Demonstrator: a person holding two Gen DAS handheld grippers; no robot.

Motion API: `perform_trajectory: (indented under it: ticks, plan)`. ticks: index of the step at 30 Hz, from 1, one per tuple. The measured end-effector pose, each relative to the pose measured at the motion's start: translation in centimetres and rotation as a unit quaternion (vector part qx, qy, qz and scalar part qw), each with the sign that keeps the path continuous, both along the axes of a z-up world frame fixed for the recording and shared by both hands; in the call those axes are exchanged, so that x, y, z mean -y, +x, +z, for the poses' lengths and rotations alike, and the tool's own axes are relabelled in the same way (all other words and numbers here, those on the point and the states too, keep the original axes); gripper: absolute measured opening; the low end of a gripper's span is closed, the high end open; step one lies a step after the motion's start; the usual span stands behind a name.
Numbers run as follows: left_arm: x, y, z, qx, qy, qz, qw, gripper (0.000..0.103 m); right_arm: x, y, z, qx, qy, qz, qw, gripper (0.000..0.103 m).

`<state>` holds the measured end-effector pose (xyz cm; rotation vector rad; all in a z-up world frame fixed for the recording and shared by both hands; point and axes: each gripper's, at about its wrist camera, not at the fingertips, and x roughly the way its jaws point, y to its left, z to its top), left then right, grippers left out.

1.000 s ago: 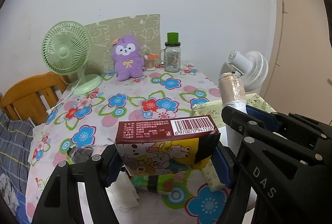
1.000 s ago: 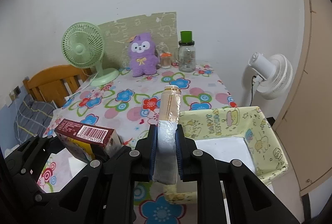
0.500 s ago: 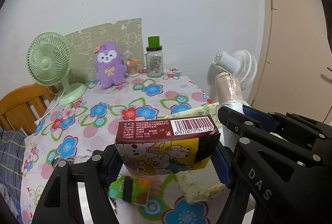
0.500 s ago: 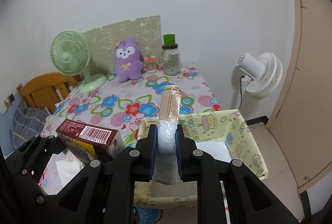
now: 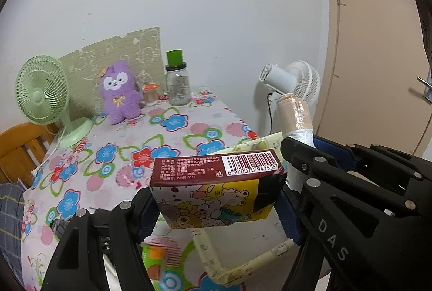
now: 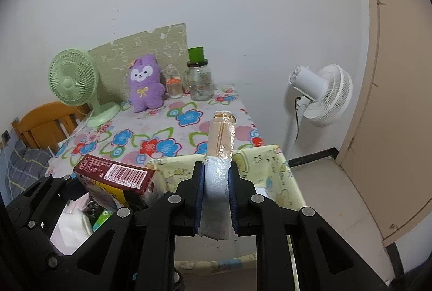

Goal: Organize soft objects
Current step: 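Lift and carry the box and roll toward the yellow-green paper box with both tools, then lower both held items into the paper box and open both tools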

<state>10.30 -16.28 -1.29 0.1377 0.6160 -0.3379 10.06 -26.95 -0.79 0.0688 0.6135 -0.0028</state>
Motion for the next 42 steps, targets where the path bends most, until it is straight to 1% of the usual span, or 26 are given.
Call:
perform_trajectory:
  ticks: [7, 11, 13, 15, 17, 18, 19, 21, 23, 25, 27, 42]
  plan:
    - [1.8, 0.7, -0.7, -0.009, 0.004, -0.014, 0.9998, 0.076, 1.8, 0.6, -0.7, -0.012, 0.0, -0.013, 1.0, 0.02]
    - [2.6, 1.3, -1.4, -0.022, 0.007, -0.022, 0.9995, 0.079, 2.6, 1.1, -1.5, -0.025, 0.002, -0.017, 1.0, 0.02]
    - [2.9, 1.4, -1.7, -0.028, 0.007, -0.025, 0.9993, 0.081, 2.8, 1.3, -1.9, -0.028, 0.004, -0.021, 0.999, 0.02]
    - [3.1, 1.5, -1.9, -0.03, 0.008, -0.025, 0.9992, 0.089, 3.1, 1.4, -2.2, -0.03, 0.005, -0.024, 0.999, 0.021]
    - [3.3, 1.5, -2.1, -0.033, 0.007, -0.024, 0.9992, 0.092, 3.2, 1.5, -2.4, -0.035, 0.002, -0.028, 0.999, 0.029]
    - [3.3, 1.5, -2.2, -0.033, 0.007, -0.023, 0.9992, 0.094, 3.3, 1.6, -2.6, -0.037, -0.001, -0.032, 0.999, 0.042]
    - [3.3, 1.5, -2.4, -0.037, 0.006, -0.023, 0.999, 0.096, 3.3, 1.6, -2.7, -0.038, -0.002, -0.036, 0.999, 0.058]
    - [3.3, 1.6, -2.6, -0.04, 0.004, -0.02, 0.999, 0.1, 3.6, 1.4, -2.8, -0.035, 0.001, -0.04, 0.999, 0.071]
    - [3.2, 1.6, -2.6, -0.04, 0.001, -0.019, 0.999, 0.102, 3.6, 1.2, -2.9, -0.031, 0.001, -0.044, 0.999, 0.073]
    - [3.1, 1.5, -2.7, -0.04, 0.002, -0.015, 0.9991, 0.103, 3.5, 1.2, -3.0, -0.033, -0.001, -0.046, 0.998, 0.077]
    - [3.0, 1.4, -2.8, -0.041, 0.002, -0.016, 0.999, 0.103, 3.4, 1.1, -3.1, -0.035, -0.002, -0.047, 0.998, 0.079]
    - [1.0, -0.1, -2.1, -0.033, 0.001, -0.006, 0.9994, 0.103, 1.4, -0.3, -2.4, -0.027, -0.006, -0.046, 0.999, 0.084]
